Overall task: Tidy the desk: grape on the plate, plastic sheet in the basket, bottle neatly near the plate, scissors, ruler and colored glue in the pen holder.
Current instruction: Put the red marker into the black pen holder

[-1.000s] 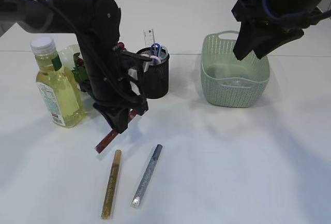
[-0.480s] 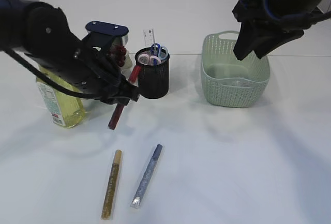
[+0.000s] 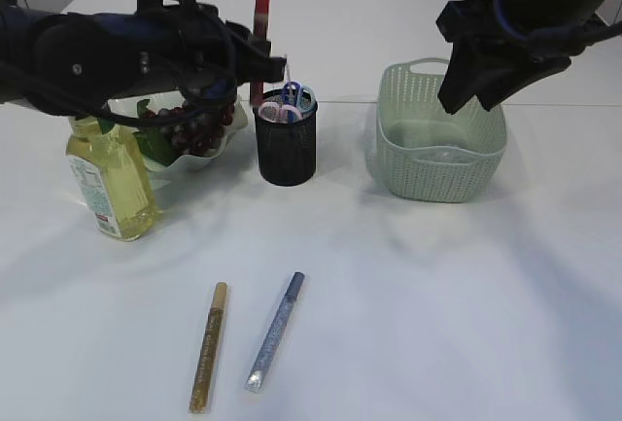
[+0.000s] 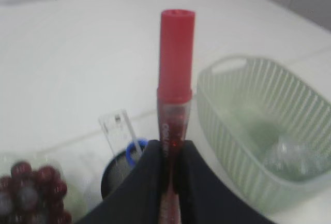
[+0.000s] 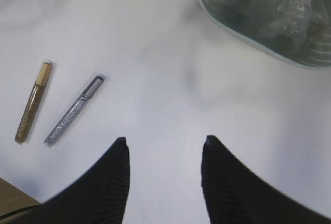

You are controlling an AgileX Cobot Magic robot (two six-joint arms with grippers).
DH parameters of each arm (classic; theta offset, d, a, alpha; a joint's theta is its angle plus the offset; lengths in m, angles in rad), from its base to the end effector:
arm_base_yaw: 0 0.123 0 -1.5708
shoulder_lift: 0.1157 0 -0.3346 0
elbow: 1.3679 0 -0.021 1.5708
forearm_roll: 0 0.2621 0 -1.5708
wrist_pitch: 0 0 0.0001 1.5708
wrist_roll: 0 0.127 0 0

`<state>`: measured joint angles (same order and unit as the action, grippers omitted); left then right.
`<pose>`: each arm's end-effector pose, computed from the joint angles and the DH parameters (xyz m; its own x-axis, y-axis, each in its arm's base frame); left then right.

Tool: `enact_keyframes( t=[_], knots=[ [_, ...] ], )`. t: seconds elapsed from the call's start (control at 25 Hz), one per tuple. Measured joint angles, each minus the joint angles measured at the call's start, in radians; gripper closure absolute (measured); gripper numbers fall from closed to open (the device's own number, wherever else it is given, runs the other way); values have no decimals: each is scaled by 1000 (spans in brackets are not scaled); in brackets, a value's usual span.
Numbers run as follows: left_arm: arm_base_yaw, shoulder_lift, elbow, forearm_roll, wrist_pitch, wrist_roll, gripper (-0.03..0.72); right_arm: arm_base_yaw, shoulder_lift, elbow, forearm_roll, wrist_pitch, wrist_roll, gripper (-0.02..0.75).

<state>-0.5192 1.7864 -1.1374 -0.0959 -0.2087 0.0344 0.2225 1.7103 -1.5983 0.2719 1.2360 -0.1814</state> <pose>0.4014 -0.2265 0.2734 -0.3290 0.1196 -0.9367 0.4612 0.8859 -0.0489 0.3691 0.1166 0.3447 -0.8953 -0.2917 -0.3366 -0.3737 0.9032 0.2112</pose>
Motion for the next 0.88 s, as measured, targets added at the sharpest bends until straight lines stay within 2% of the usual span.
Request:
enact_keyframes(
  t=[0.08, 0.2, 0.56, 0.88],
  knots=[
    [0, 11, 0, 0, -134, 0, 641, 0, 0, 0, 0, 0, 0, 373],
    [0, 54, -33, -5, -216, 0, 640, 0, 0, 0, 0, 0, 0, 373],
    [6, 234, -222, -44, -227, 0, 637, 0, 0, 0, 0, 0, -2, 374],
    [23, 301, -243, -94, -210, 0, 634, 0, 0, 0, 0, 0, -2, 373]
  ],
)
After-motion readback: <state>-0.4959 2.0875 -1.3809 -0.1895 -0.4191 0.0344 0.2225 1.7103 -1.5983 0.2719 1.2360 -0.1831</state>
